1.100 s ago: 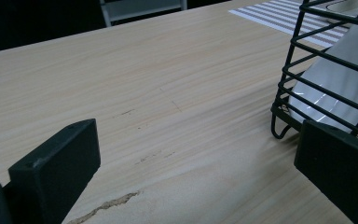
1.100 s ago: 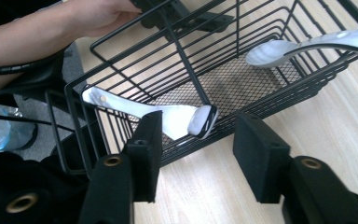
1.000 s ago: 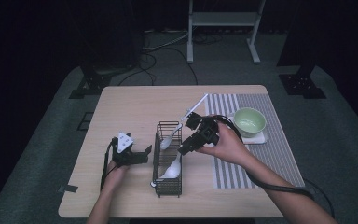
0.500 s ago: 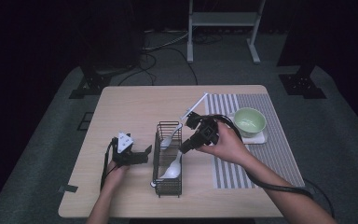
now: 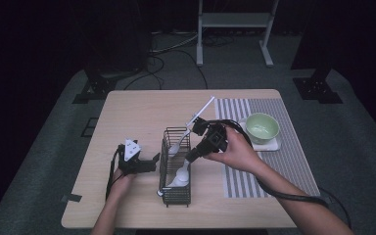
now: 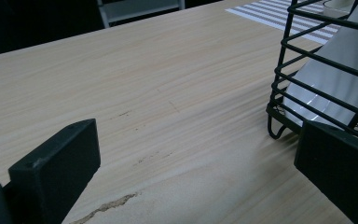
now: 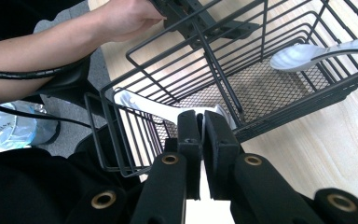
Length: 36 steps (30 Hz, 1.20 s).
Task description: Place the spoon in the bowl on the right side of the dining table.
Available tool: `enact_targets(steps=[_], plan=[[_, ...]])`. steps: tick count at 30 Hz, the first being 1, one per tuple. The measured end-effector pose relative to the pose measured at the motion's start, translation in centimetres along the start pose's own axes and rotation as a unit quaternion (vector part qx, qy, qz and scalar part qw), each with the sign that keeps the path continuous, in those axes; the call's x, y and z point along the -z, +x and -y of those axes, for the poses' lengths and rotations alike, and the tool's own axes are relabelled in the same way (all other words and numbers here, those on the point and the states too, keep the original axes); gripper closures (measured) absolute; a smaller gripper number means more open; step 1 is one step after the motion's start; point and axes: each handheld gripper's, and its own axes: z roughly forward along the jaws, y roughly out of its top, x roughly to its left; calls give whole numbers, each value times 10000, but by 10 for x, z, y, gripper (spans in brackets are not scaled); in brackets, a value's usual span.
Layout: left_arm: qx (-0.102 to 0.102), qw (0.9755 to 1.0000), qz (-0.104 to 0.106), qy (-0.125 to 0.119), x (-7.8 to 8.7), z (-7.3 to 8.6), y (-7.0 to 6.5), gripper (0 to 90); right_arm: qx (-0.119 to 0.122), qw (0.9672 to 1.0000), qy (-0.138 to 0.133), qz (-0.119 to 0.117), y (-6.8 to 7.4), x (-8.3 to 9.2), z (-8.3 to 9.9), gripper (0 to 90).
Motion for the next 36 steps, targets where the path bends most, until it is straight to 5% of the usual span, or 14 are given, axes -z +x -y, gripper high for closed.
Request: enact_targets(steps=[36], plan=[[-28,10000,-19,-1,0,0,-1,0,244,9979,-605,38,34,65,-20,856]])
